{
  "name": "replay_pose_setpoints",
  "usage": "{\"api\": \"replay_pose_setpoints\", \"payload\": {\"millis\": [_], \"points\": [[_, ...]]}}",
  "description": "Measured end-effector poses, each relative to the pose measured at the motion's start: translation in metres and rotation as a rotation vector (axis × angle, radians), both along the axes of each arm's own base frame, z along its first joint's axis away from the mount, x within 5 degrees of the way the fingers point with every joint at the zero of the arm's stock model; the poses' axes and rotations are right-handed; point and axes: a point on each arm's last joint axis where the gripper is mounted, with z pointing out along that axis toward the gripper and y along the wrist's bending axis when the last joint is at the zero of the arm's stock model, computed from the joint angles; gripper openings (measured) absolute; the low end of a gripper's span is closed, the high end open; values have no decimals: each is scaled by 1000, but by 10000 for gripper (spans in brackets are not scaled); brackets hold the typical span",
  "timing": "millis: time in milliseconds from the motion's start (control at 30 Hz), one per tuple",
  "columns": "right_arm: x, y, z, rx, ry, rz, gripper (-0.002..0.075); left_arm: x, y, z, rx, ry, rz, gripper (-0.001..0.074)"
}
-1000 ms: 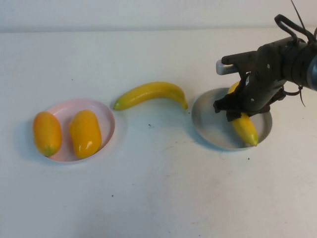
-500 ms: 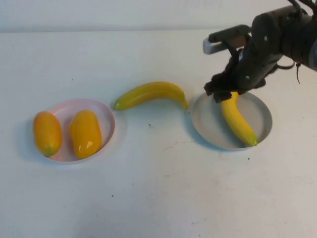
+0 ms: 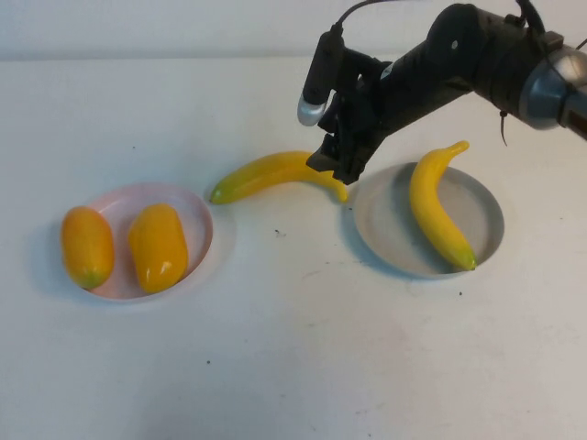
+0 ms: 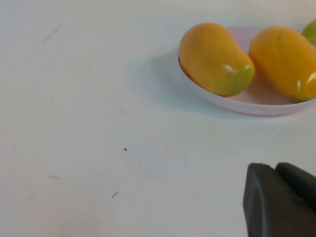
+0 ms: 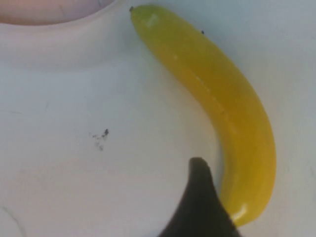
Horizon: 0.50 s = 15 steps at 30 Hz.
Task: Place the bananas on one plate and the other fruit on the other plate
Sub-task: Put another type of fruit in the right plate
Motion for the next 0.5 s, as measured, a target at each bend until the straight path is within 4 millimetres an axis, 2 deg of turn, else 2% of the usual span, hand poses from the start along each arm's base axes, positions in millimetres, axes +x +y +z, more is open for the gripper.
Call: {"api": "replay_pose_setpoints", "payload": {"millis": [167,500], "points": [[16,8,-19,-4,-87,61,437,0,0,0,0,0,0,1],[40,20,-59,14,-102,49,436,0,0,0,0,0,0,1]]}}
